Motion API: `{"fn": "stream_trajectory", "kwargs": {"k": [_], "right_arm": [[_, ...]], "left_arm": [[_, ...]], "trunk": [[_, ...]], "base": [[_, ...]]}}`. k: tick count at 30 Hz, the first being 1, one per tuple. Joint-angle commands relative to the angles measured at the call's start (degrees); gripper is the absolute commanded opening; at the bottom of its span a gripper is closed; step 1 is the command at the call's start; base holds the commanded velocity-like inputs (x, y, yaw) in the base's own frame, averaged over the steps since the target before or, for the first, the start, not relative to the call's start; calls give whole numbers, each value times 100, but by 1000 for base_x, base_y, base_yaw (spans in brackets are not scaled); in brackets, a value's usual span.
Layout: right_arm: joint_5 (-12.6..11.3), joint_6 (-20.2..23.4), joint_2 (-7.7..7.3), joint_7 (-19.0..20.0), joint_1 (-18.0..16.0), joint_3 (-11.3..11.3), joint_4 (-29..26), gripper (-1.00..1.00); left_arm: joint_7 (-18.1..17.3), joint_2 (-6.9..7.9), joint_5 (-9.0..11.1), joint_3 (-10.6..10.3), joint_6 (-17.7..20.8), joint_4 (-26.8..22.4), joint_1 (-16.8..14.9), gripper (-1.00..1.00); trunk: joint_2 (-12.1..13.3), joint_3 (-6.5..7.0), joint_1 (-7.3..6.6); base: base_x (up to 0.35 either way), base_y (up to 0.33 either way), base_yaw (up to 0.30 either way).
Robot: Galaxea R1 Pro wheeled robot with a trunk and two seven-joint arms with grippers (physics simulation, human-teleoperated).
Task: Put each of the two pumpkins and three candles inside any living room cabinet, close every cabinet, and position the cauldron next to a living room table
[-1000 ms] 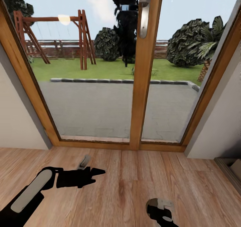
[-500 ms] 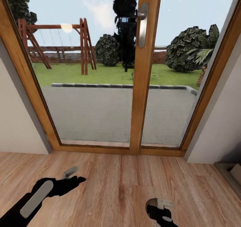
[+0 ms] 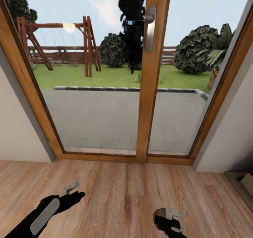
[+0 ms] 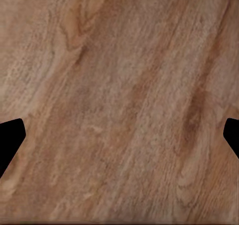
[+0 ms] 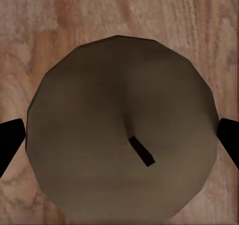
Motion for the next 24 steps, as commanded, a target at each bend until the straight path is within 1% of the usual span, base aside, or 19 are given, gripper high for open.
{"fn": "stream_trajectory", "kwargs": {"k": [1, 6, 11, 20, 24], "right_arm": [[-68, -29, -2, -19, -4, 47, 0, -100], [-68, -31, -9, -16, -4, 50, -9, -100], [-68, -32, 16, -21, -4, 56, -11, -100], [-59, -42, 33, -24, -4, 56, 2, -100], [-64, -181, 32, -24, -4, 57, 49, -100]], "left_arm": [[55, -8, 59, -27, -3, -1, -4, 100], [55, -104, 6, -74, -58, 245, -4, 100], [55, -149, -79, -84, -291, 390, -4, 100], [144, -166, -70, -61, -329, 411, -4, 100], [166, -198, -50, -29, -330, 413, -4, 100]], "trunk": [[39, 4, -24], [240, 50, -134], [440, 128, -243], [801, 289, -441], [962, 360, -529]], "base": [[0, 0, 0], [0, 0, 0], [0, 0, 0], [0, 0, 0], [0, 0, 0]]}}
